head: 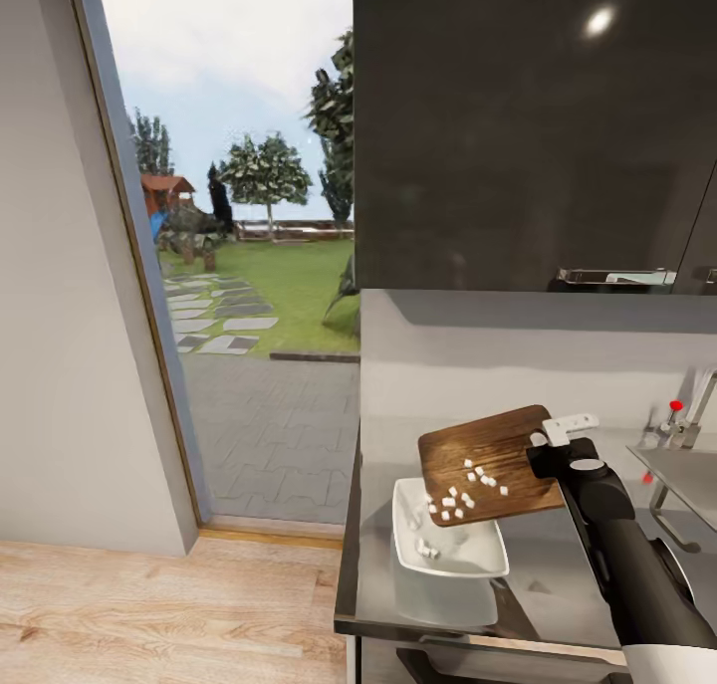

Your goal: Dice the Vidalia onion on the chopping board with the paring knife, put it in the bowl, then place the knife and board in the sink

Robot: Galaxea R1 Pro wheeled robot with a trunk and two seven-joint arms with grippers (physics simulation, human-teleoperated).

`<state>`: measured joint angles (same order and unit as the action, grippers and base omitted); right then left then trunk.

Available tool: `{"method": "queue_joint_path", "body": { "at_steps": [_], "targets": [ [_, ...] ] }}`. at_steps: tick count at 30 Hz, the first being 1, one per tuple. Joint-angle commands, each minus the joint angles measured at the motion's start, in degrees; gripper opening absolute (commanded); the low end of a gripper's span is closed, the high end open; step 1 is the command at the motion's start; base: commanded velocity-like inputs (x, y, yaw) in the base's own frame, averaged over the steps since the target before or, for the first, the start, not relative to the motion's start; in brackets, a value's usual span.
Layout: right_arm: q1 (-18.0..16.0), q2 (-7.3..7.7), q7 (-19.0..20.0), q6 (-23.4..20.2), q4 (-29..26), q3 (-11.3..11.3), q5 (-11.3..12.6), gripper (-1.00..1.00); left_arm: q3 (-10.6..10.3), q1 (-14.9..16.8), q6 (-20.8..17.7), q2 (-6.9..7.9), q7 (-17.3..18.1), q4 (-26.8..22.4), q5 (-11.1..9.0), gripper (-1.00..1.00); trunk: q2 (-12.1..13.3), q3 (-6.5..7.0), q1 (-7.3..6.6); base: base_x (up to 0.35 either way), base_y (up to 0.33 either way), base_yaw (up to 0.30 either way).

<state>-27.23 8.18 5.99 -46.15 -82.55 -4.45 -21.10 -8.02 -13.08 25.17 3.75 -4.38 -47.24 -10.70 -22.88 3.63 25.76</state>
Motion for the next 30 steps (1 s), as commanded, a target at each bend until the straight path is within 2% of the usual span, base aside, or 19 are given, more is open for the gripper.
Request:
{"method": "queue_joint_path", "body": {
  "at_steps": [1, 26, 28, 30],
  "targets": [
    [-0.01, 0.0, 0.58, -0.21, -0.06, -0.03, -0.59, -1.0, -0.38, -0.01, 0.14, 0.08, -0.46, -0.05, -0.37, 1.0, -0.03, -0.01, 0.02, 0.0, 0.0, 0.0],
    [-0.01, -0.33, -5.67, -0.08, -0.06, 0.1, -0.61, -1.0, -0.38, -0.01, 0.13, 0.06, -0.46, -0.06, -0.37, 1.0, -0.03, -0.01, 0.02, 0.0, 0.0, 0.0],
    [-0.01, -0.34, -5.72, -0.08, -0.07, 0.44, -0.61, -1.0, -0.4, -0.01, 0.14, 0.06, -0.46, -0.05, -0.37, 1.0, -0.03, -0.01, 0.02, 0.0, 0.0, 0.0],
    [-0.01, -0.35, -6.28, -0.08, -0.07, 1.79, -0.61, -1.0, -0.41, -0.01, 0.14, 0.07, -0.46, -0.07, -0.37, 1.0, -0.03, -0.01, 0.02, 0.0, 0.0, 0.0]
  ]
}}
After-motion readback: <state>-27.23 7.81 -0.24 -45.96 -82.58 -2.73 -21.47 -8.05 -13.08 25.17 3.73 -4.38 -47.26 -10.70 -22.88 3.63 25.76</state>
